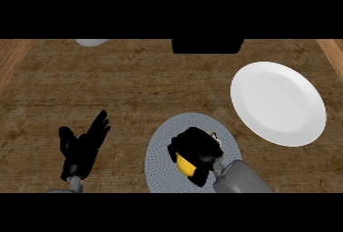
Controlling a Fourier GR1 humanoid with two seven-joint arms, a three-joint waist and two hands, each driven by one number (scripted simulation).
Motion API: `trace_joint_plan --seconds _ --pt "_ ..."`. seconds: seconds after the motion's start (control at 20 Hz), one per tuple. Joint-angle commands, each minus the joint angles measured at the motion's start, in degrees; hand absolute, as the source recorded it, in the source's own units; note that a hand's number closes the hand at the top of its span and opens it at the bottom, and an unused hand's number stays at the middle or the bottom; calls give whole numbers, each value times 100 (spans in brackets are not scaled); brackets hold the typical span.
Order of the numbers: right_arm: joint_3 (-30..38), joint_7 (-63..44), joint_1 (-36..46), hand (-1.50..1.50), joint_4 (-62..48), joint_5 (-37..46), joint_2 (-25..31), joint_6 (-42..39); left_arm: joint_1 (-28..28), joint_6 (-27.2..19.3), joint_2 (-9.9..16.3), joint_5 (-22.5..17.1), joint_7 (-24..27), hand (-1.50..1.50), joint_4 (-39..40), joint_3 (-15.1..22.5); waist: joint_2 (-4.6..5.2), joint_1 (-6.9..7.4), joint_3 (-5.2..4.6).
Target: Pick the lemon from the placemat and place it in the plate
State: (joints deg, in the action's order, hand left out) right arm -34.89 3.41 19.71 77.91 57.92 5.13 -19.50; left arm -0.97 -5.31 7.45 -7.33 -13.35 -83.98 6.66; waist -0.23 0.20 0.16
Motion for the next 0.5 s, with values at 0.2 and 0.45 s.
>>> trace_joint_plan --seconds 0.2,0.45 --pt "-51 -1265 -1063 150 759 493 -498 1114 -134 2 -67 25 68 0 173 -63 -20 -158 -19" --pt "-350 -2313 -2140 150 1870 815 -509 2609 -164 -72 -45 11 75 0 195 -177 -42 -293 -16"
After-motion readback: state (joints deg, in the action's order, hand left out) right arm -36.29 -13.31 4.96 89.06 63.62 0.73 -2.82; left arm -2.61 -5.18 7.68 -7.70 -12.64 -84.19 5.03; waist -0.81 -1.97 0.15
